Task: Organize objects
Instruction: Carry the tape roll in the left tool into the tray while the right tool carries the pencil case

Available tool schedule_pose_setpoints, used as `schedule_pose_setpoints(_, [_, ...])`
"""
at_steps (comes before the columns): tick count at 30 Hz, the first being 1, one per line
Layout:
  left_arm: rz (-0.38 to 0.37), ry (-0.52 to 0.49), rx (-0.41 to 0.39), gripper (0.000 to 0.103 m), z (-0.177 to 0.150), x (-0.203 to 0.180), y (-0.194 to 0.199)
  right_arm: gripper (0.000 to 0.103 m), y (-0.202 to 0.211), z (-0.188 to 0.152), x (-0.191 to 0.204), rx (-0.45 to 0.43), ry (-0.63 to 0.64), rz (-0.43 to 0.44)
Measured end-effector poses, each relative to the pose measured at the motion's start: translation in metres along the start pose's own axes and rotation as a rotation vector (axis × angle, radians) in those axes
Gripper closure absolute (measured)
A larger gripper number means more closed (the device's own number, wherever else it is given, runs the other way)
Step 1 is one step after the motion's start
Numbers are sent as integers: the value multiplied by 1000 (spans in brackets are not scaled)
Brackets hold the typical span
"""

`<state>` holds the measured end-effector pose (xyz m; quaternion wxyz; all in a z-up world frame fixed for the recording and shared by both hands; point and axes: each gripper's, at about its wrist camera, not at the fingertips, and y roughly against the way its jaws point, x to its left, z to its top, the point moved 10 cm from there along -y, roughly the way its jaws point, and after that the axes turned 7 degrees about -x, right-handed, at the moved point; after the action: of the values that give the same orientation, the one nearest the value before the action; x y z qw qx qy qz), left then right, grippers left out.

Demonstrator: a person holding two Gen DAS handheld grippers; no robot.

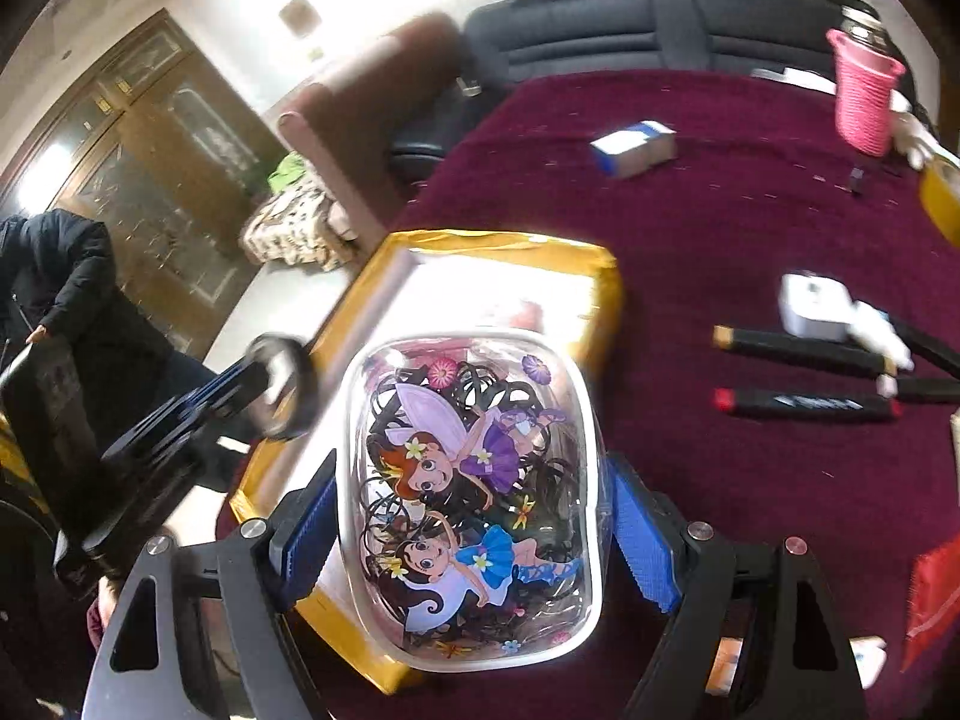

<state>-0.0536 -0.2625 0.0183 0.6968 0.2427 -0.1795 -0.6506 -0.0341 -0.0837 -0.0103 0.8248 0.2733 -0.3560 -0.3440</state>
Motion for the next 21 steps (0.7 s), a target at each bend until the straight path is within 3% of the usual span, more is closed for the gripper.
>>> schedule_pose_setpoints(8, [33, -14, 88, 92, 11, 22, -69, 16, -62, -3, 30, 52, 56, -43])
schedule_pose_setpoints(15, [31, 4, 179, 92, -3, 32, -113, 16, -100, -14, 17, 118, 67, -113])
schedule_pose_setpoints(21, [5, 16, 215, 92, -6, 28, -133, 16, -120, -14, 8, 147, 130, -224])
